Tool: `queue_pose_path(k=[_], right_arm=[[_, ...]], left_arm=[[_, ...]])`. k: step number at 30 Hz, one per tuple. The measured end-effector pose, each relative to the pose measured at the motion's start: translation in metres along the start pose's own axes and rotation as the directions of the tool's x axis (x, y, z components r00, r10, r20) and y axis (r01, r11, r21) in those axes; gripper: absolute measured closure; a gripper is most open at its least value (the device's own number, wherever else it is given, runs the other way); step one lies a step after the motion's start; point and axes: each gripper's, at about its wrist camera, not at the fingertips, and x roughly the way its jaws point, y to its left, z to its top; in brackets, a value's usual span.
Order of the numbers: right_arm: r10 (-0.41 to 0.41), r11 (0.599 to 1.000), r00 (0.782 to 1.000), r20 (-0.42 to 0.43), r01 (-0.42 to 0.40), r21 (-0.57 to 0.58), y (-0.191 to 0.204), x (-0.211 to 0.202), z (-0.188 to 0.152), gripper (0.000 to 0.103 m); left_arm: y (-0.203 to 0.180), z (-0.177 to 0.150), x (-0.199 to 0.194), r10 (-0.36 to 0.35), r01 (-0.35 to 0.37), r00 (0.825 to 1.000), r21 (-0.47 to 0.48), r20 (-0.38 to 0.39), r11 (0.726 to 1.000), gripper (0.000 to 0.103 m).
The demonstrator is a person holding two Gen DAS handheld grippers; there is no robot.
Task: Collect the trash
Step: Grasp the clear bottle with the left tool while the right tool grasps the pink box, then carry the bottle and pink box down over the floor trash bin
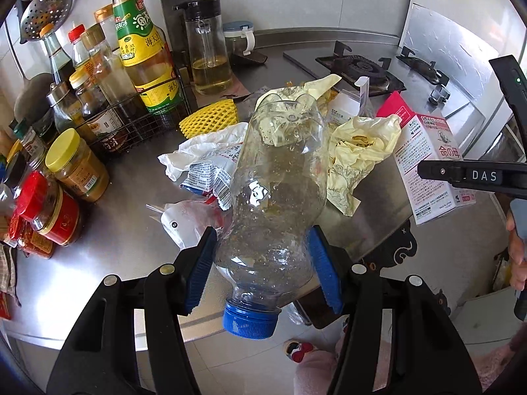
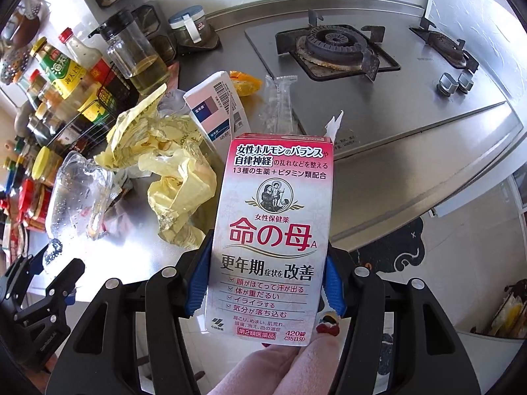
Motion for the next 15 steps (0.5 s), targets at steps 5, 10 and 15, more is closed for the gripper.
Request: queue_pose_path(k=[5,10,15], right_arm=[[0.011,1.0,1.0,-0.015,-0.011,-0.011,-0.002,0.002,-0.011,0.044],[0.011,1.0,0.999,-0.031,-0.012,-0.029,-0.007,0.005,-0.018,0.044],[0.012,0.999,1.0,-0.019,-0.013,-0.049,-0.015,-0.003,-0.024,0.044]], left_arm=[[-0.001,-0.011,-0.01,0.016,-0.016,1.0,-0.021,0.003,1.0,0.048],[-0.004,-0.023,-0.017,0.033,-0.033,0.999,-0.05,-0.002,0.998,0.048],[-0.01,-0.031,-0.024,0.055,-0.055,0.998,-0.084,0.0,0.995,0.048]])
